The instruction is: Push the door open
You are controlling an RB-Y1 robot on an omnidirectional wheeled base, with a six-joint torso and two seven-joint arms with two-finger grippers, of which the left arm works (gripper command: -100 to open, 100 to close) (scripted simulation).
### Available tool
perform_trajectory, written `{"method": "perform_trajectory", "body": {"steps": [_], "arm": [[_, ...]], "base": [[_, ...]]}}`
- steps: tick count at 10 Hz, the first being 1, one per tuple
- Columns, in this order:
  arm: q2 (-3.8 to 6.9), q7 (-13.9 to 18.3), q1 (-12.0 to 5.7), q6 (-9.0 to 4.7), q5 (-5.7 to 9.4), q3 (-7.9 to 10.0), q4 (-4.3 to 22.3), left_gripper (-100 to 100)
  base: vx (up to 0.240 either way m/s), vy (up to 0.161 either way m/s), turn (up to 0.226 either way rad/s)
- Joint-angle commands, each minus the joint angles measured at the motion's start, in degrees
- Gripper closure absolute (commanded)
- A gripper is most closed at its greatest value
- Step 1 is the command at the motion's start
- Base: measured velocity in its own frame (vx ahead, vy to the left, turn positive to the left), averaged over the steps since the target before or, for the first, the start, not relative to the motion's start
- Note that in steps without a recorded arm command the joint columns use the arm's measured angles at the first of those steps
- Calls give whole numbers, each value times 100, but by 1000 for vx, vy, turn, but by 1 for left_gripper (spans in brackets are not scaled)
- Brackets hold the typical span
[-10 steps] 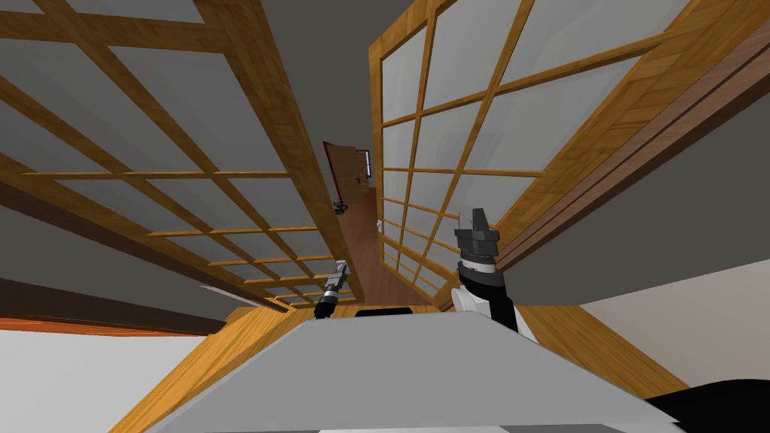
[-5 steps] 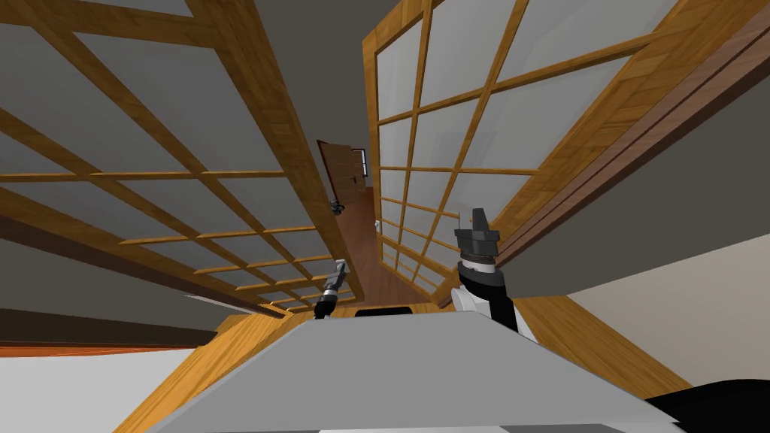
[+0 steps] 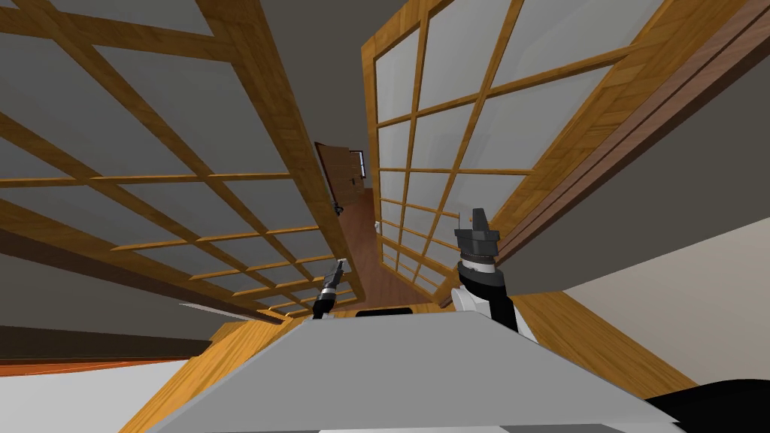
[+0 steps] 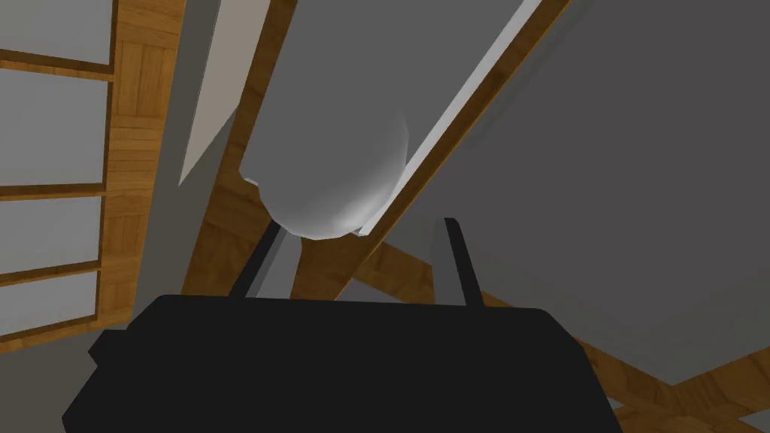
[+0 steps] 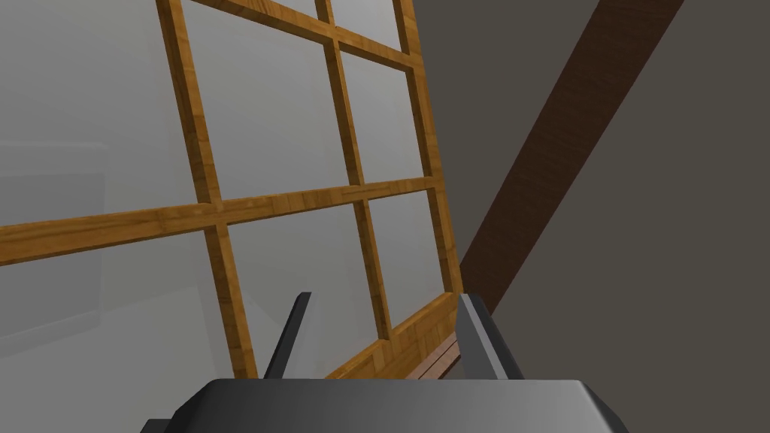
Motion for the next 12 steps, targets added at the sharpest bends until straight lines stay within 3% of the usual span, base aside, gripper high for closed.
{"method": "perform_trajectory", "body": {"steps": [1, 2, 8, 9, 11, 12], "arm": [[83, 286, -6, 4, 214, 64, -18, 100], [35, 326, -23, -44, 198, 12, 45, -100], [89, 1195, -66, -45, 541, -136, 89, -100], [89, 1239, -66, -45, 541, -136, 89, -100], [109, 1602, -87, -46, 703, -206, 109, -100], [109, 1640, -87, -46, 703, -206, 109, -100]], "base": [[16, 74, -24], [-5, 41, -33], [-26, 2, -27], [-22, 10, -7], [-25, 12, -32], [-20, 12, -14]]}}
